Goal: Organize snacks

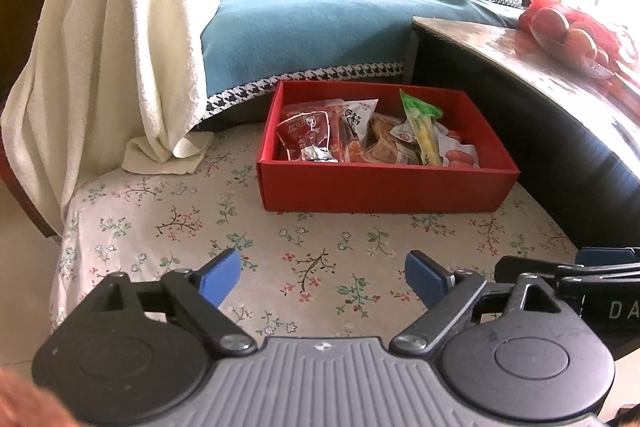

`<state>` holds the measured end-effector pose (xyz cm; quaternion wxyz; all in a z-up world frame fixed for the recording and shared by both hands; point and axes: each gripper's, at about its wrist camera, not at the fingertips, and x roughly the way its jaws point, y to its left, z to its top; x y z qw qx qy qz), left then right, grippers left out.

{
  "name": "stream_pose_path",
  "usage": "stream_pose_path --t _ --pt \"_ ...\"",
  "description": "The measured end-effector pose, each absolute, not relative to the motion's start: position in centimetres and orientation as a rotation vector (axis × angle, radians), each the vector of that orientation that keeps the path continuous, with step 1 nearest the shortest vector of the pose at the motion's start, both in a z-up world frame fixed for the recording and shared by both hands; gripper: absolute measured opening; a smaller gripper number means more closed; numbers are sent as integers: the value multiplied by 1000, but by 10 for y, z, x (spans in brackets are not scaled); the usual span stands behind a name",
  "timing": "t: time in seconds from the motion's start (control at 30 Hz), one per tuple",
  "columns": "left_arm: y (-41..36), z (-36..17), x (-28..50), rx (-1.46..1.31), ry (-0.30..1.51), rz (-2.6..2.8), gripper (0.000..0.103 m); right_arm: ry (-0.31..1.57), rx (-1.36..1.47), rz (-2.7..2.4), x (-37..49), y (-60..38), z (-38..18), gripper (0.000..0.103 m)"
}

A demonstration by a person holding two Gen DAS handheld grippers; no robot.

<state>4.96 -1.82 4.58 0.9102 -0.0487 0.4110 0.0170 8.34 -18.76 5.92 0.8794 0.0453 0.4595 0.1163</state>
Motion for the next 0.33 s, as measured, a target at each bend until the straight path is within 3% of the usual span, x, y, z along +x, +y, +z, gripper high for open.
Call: stream_pose_path --t 0.33 --pt "-20 47 47 -83 834 37 84 956 103 241 84 -188 60 103"
